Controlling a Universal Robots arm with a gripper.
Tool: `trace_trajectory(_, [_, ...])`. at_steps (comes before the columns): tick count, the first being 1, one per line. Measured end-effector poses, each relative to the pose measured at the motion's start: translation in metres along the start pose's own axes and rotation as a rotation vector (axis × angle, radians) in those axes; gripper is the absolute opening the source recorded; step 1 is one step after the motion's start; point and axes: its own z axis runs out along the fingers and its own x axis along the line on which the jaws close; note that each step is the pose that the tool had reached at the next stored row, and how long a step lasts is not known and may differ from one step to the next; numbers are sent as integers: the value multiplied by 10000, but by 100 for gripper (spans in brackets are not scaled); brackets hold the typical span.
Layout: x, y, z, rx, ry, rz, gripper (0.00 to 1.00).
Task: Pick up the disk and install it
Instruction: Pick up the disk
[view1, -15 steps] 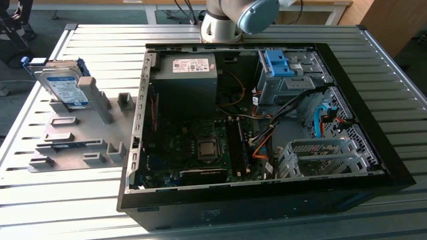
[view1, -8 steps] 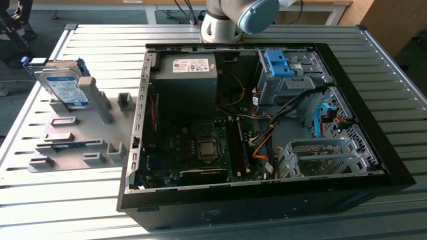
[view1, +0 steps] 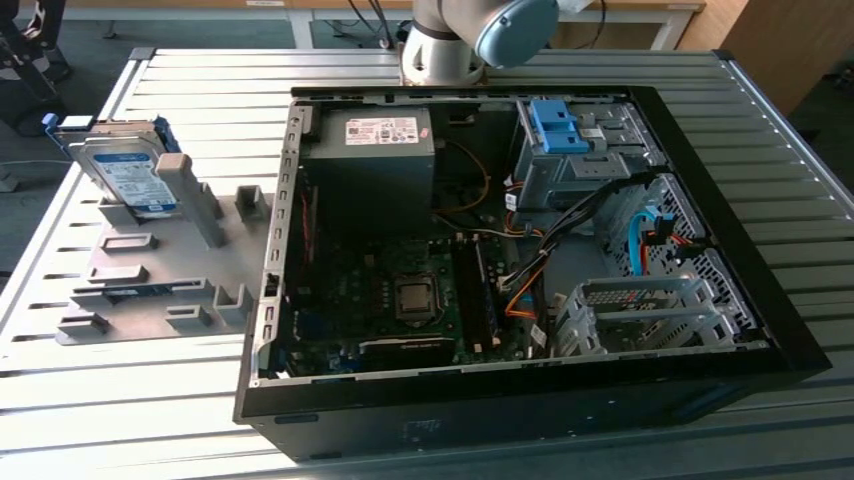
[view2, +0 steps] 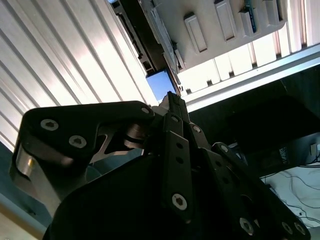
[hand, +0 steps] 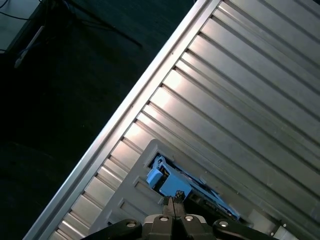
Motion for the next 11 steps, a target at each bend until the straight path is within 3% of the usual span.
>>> trace_trajectory(11, [0, 0, 0, -4, 9, -321, 11])
